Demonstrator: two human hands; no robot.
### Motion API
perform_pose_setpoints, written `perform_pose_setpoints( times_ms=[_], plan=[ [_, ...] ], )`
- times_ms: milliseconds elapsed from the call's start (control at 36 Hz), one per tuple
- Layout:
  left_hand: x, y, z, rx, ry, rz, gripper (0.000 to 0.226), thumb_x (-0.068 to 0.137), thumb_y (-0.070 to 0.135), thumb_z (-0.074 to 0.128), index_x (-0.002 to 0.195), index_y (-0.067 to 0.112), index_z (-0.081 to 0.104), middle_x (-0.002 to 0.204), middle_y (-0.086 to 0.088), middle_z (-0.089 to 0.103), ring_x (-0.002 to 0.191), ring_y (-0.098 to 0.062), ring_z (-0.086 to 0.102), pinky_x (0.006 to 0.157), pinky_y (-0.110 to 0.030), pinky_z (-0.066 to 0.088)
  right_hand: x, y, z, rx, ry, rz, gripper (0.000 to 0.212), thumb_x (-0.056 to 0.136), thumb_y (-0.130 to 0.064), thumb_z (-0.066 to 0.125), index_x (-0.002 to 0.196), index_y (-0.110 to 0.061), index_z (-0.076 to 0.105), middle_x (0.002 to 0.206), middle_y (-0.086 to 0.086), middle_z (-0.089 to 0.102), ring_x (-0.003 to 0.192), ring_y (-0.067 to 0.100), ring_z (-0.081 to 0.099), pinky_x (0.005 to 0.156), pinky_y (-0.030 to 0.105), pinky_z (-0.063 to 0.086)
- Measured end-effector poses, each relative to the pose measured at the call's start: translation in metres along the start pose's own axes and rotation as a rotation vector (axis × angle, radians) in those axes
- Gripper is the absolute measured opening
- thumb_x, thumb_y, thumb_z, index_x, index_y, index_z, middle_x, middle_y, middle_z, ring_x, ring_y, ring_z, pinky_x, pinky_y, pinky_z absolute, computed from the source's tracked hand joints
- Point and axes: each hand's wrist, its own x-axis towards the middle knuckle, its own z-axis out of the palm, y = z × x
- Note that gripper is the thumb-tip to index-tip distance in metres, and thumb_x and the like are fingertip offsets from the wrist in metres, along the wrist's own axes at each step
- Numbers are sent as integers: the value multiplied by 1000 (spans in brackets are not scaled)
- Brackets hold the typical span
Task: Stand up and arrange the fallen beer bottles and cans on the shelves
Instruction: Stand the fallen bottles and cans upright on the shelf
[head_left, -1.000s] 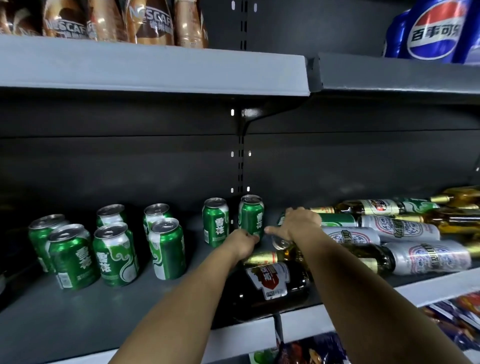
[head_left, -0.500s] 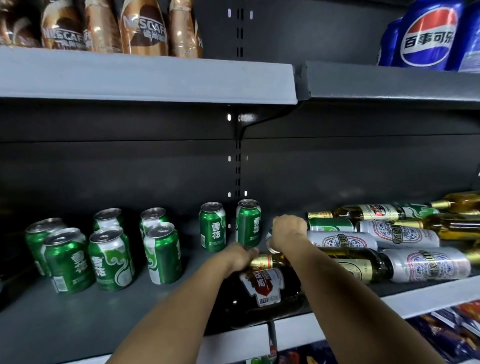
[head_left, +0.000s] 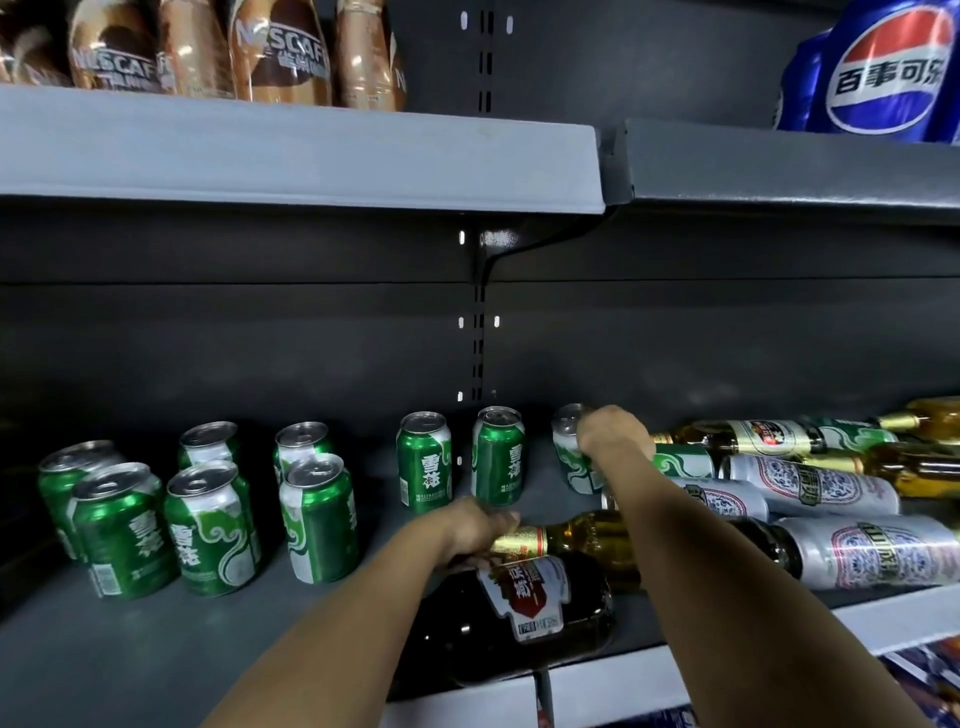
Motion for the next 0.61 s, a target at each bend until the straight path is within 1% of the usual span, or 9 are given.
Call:
perform_pose_setpoints(
  times_ms=[83, 194, 278, 361, 417, 472, 528, 556, 611],
  plan=[
    [2, -1, -1, -46, -16, -16, 48, 100, 41, 49, 137, 10, 47, 72, 2, 58, 43, -1, 51, 45, -17, 40, 9, 4, -4, 78, -23, 48, 34, 97, -19, 40, 116, -3, 63, 117, 13, 64, 106, 28, 60, 81, 33, 43],
    [1, -2, 0, -75, -18, -17, 50, 100, 39, 50, 141, 10, 43, 78, 0, 56, 54, -6, 49, 44, -17, 41, 19, 12, -6, 82, -32, 65, 34, 97, -21, 40, 112, -3, 64, 111, 12, 67, 97, 27, 61, 78, 31, 43],
    [0, -2, 1, -77, -22, -11, 49, 100, 40, 48, 140, 11, 45, 80, 0, 58, 56, -7, 47, 45, -17, 39, 20, 20, -6, 39, 26, 50, 42, 102, -35, 34, 118, -2, 55, 116, 14, 62, 95, 27, 57, 78, 33, 40],
    [-2, 1, 3, -68, -13, -2, 46, 101, 39, 46, 138, 11, 47, 79, 1, 57, 59, -8, 46, 45, -16, 39, 15, 30, -7, -52, 191, -66, 49, 102, -44, 30, 122, -3, 48, 117, 16, 62, 104, 33, 60, 73, 35, 40],
    [0, 1, 3, -71, 1, -9, 45, 101, 37, 47, 134, 7, 49, 74, -1, 57, 55, -9, 44, 42, -17, 37, 8, 35, -9, -72, 246, -199, 49, 102, -47, 31, 118, -6, 52, 112, 16, 63, 101, 34, 61, 71, 34, 41],
    [0, 2, 5, -100, 20, -25, 46, 101, 35, 48, 133, 2, 49, 70, -2, 56, 48, -8, 42, 38, -17, 36, -1, 39, -12, -37, 129, -321, 53, 100, -53, 34, 115, -8, 58, 112, 14, 64, 101, 31, 61, 77, 35, 45],
    [-1, 4, 7, -143, 49, -35, 47, 100, 34, 50, 131, -1, 49, 69, -3, 55, 44, -7, 42, 34, -17, 36, -12, 42, -14, 25, -172, -381, 53, 95, -55, 46, 112, -7, 62, 113, 11, 64, 104, 27, 60, 87, 37, 46],
    [-2, 5, 8, -172, 72, -35, 46, 100, 33, 51, 130, -2, 50, 70, -4, 55, 47, -8, 44, 33, -17, 37, -18, 44, -14, 30, -342, -385, 50, 93, -52, 54, 114, -8, 63, 118, 11, 63, 109, 27, 58, 94, 38, 44],
    [-3, 8, 8, -228, 124, -19, 44, 100, 31, 52, 126, -4, 52, 73, -4, 52, 58, -11, 47, 37, -15, 42, -30, 45, -20, -68, -607, -373, 47, 90, -41, 64, 128, -15, 58, 140, 7, 51, 128, 26, 46, 109, 42, 34]
  ],
)
